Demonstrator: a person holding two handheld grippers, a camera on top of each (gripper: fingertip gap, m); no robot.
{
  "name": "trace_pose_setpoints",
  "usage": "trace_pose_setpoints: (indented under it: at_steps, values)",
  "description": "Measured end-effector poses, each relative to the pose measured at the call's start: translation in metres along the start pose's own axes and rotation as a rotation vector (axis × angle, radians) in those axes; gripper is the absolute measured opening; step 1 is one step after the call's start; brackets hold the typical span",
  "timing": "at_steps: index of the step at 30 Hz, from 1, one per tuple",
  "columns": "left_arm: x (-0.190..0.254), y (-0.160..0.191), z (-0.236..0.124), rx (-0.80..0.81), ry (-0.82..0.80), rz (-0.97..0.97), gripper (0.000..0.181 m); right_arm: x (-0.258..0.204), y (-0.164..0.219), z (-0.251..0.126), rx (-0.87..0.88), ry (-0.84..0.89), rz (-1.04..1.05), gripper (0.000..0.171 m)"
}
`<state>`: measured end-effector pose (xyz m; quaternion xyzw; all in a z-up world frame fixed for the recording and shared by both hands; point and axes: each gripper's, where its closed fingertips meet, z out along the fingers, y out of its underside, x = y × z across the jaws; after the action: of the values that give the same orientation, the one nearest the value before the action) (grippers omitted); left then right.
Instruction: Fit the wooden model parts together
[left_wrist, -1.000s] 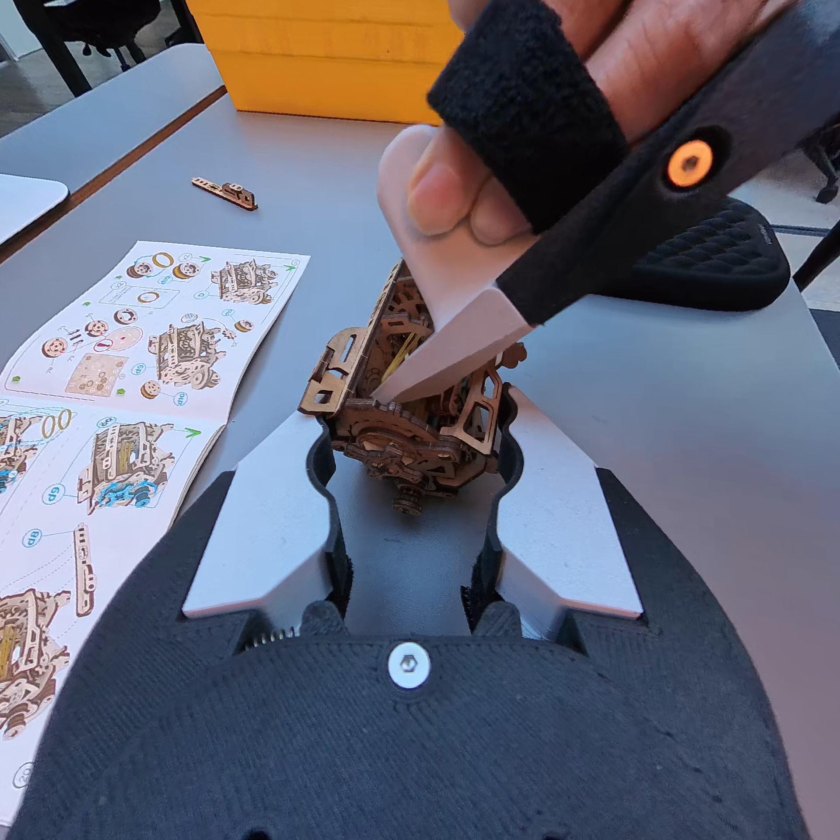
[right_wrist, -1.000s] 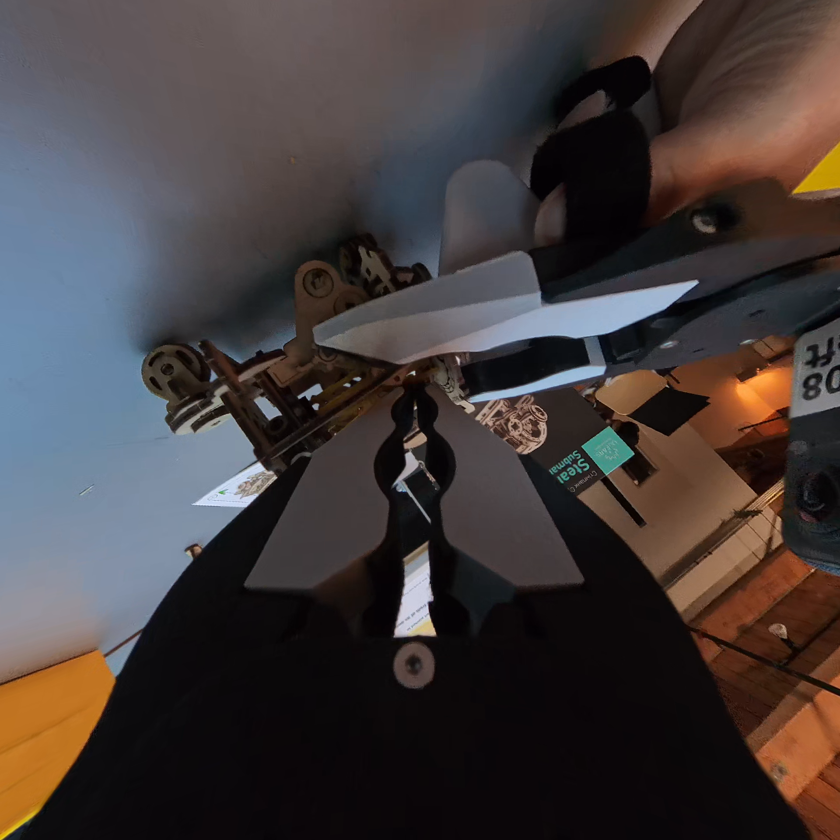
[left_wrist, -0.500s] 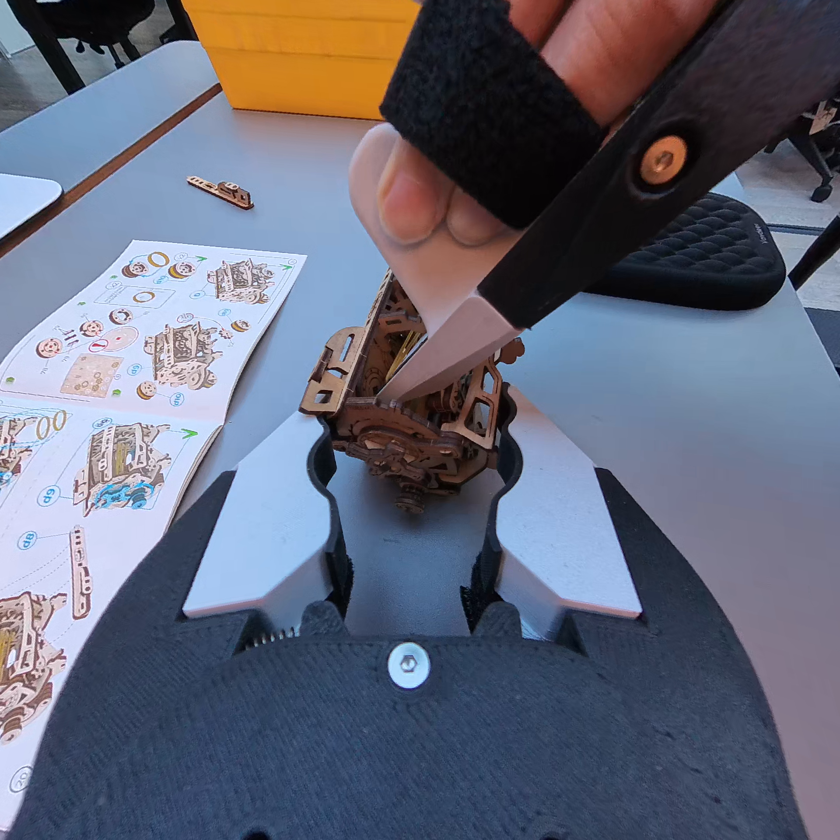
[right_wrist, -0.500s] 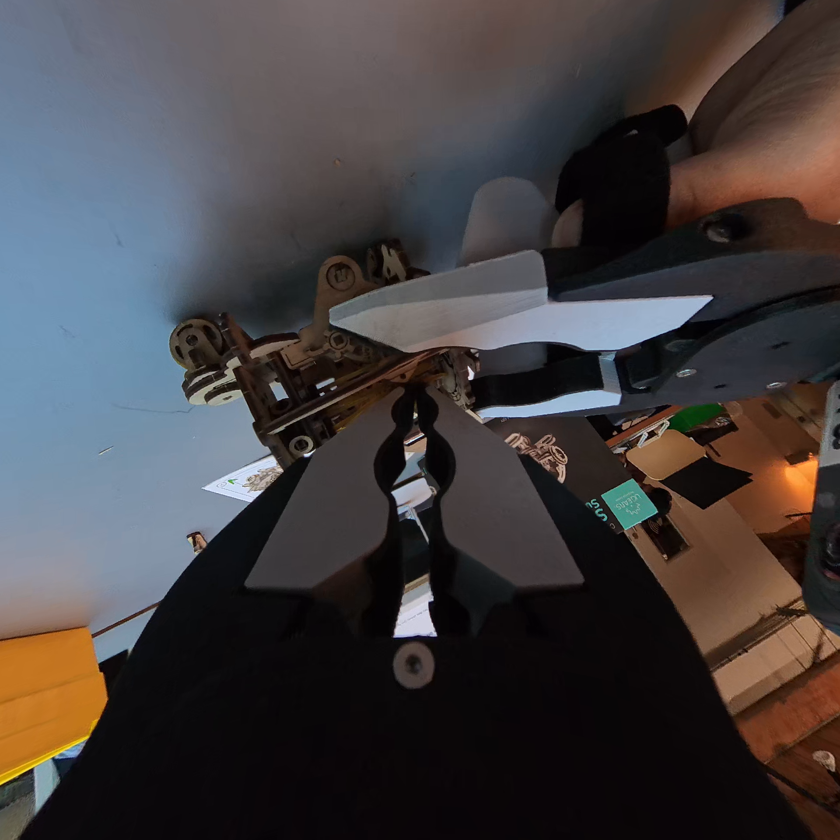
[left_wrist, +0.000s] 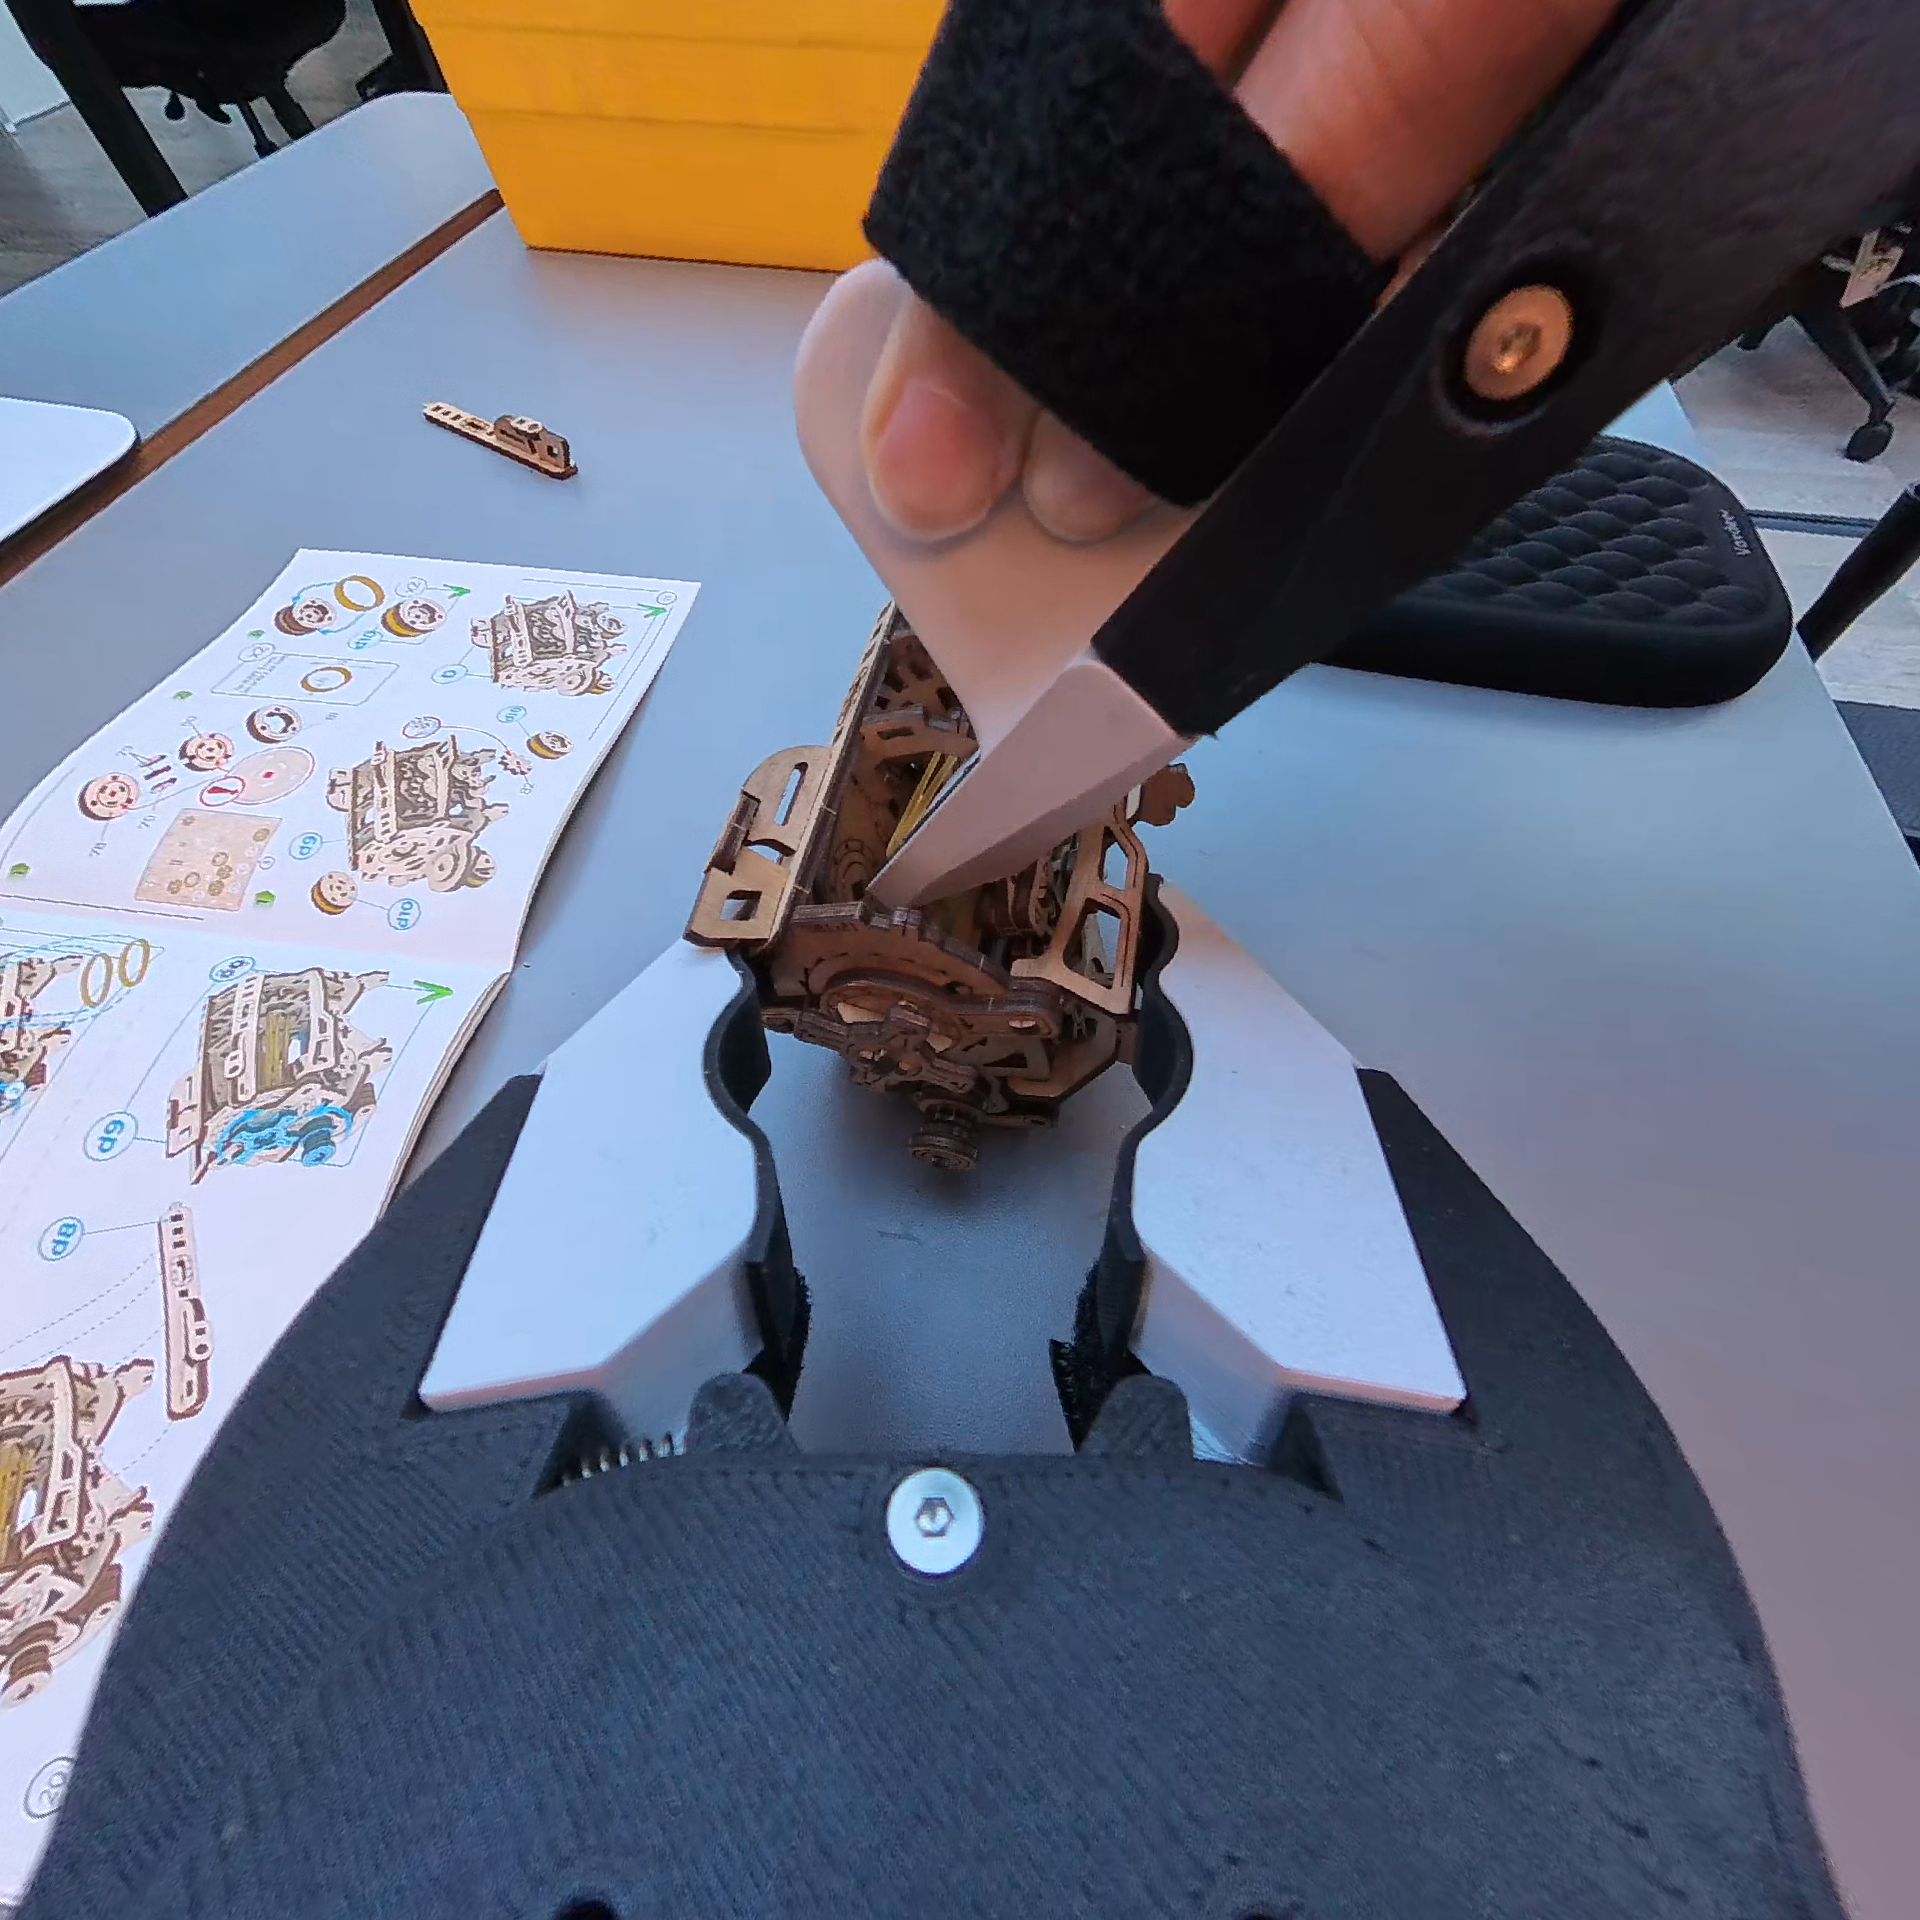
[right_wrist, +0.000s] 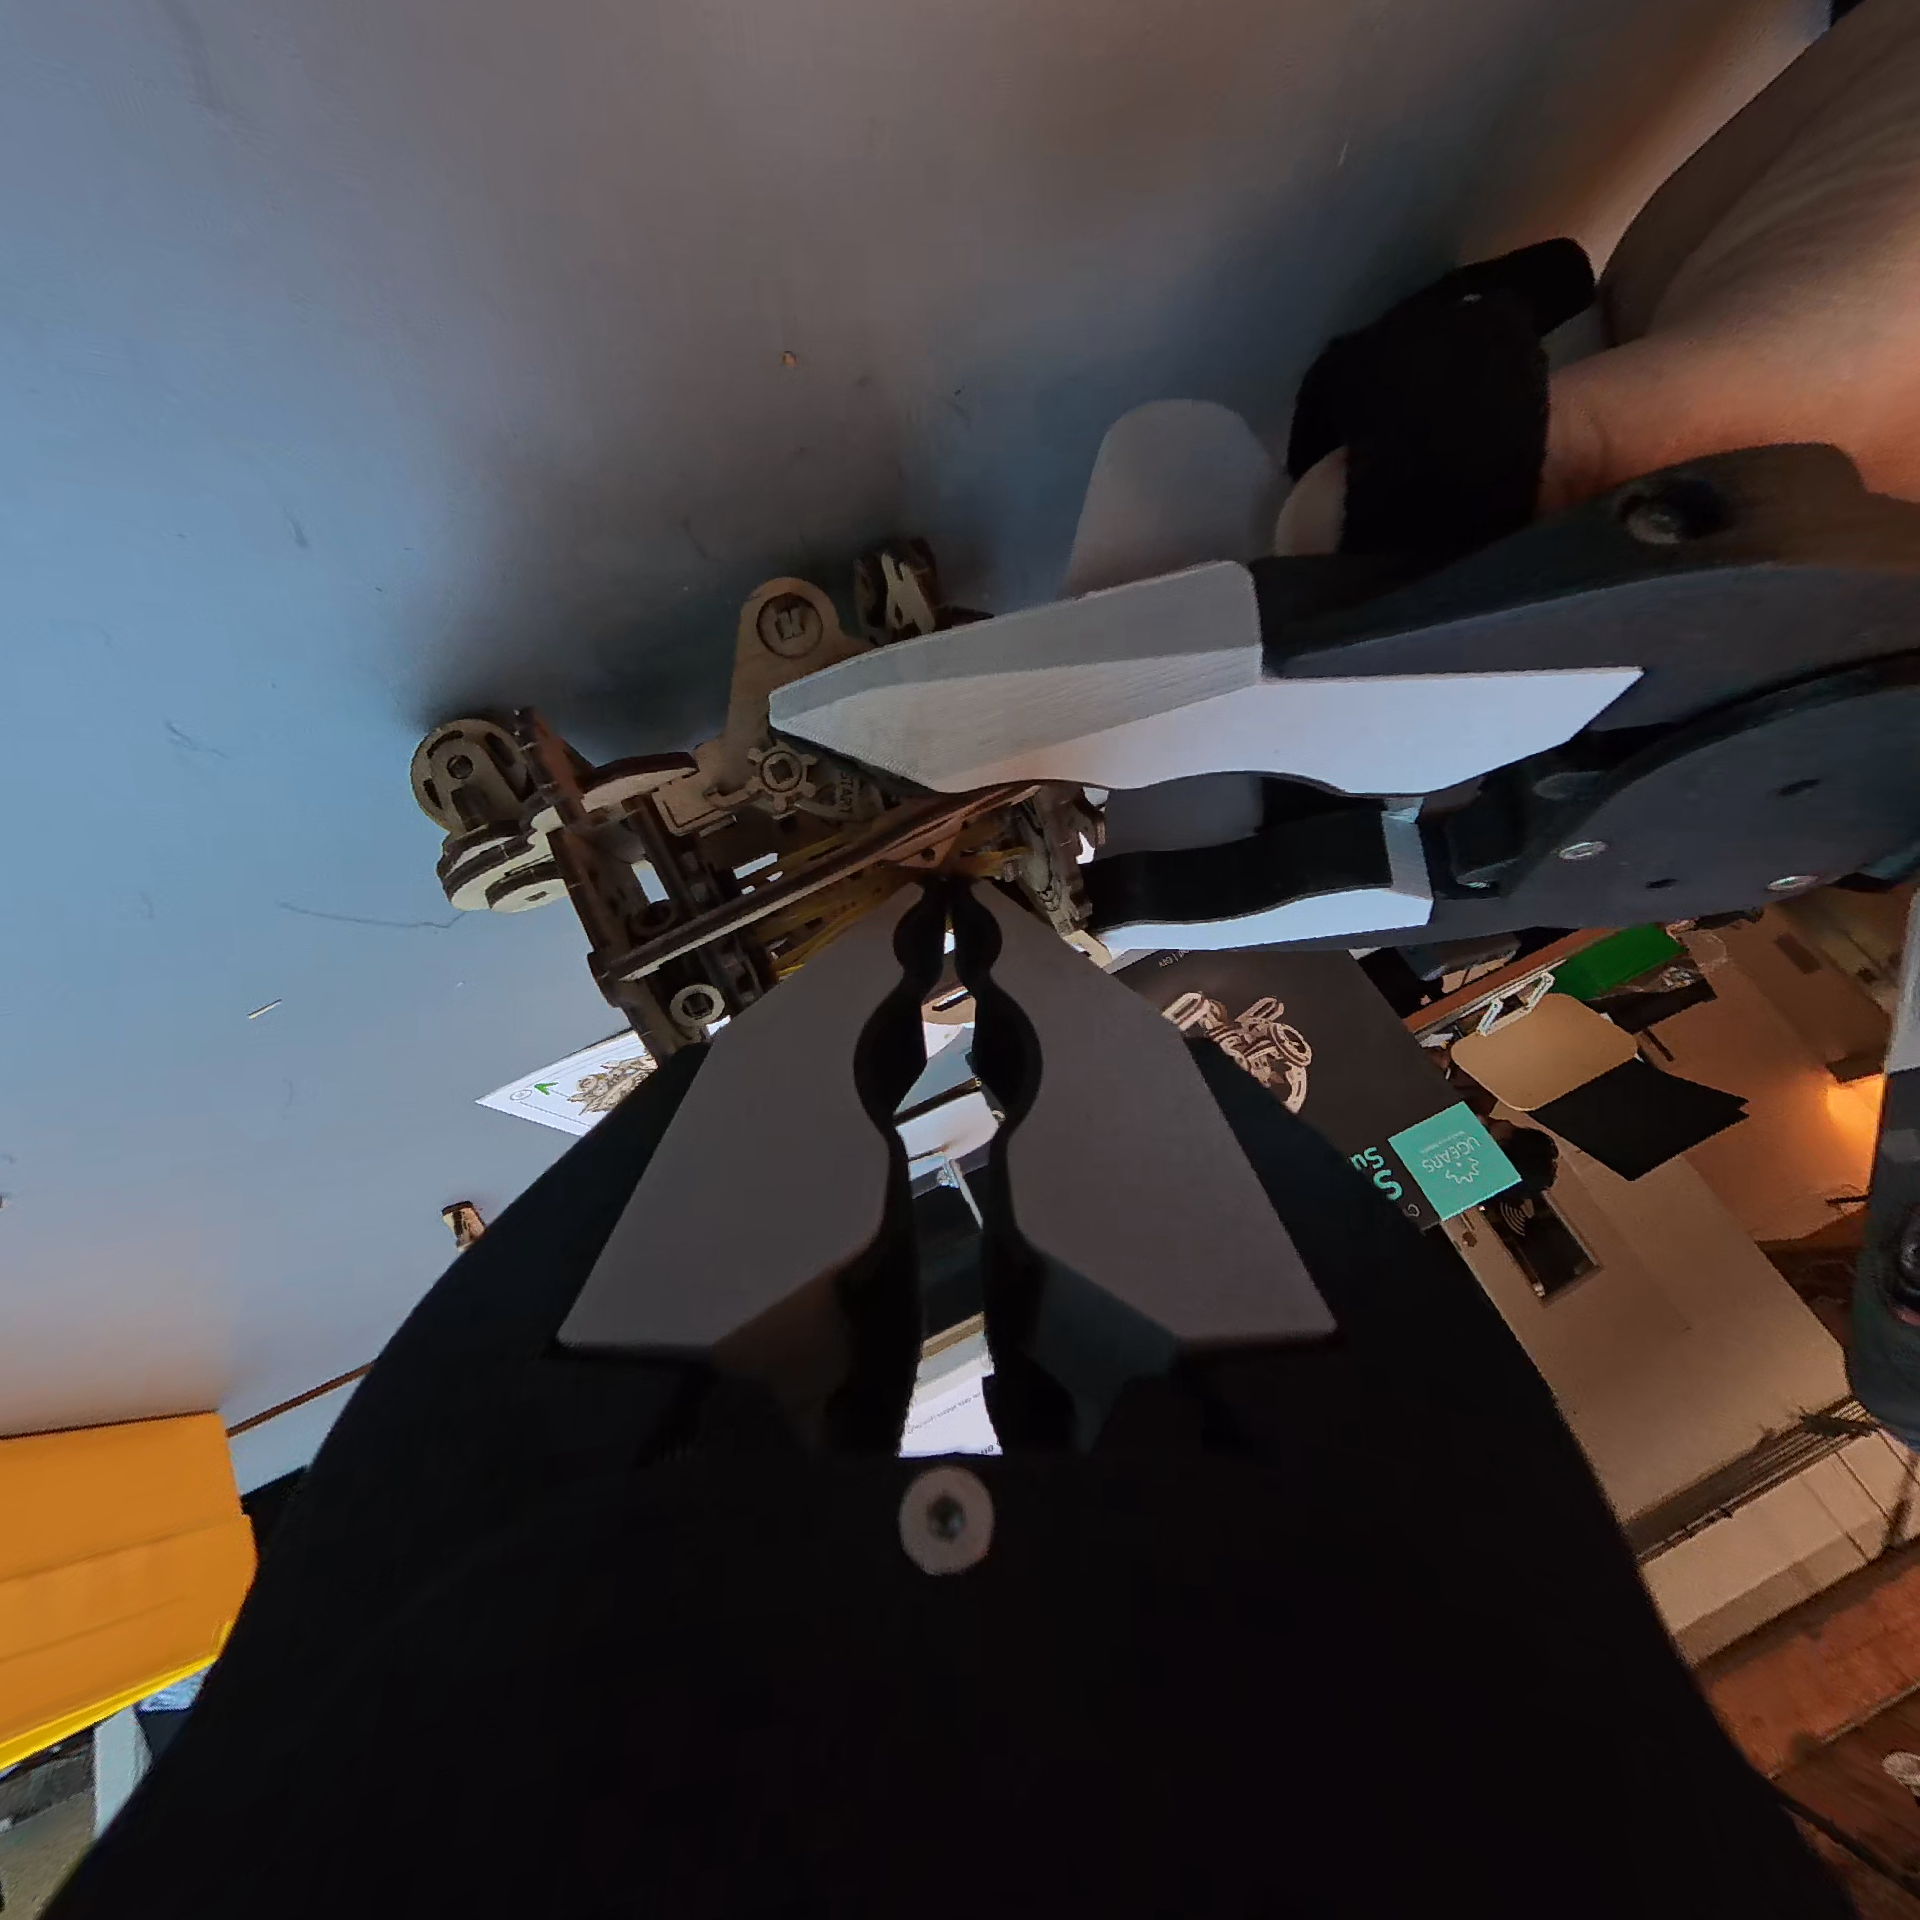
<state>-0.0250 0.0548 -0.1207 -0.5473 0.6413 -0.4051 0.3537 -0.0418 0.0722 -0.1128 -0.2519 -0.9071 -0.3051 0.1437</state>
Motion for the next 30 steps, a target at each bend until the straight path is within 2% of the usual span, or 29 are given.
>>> trace_pose_setpoints:
  at_steps: [17,30]
  values:
    - [0.0001,-0.0002,0.0,0.001,0.002,-0.001,0.069,-0.0006,-0.0004,-0.0015,0.03,-0.006,0.031,0.005]
    - [-0.0003,0.0,0.0001,0.0,0.003,-0.004,0.069,-0.0006,0.0008,-0.0018,0.049,-0.03,0.129,0.006]
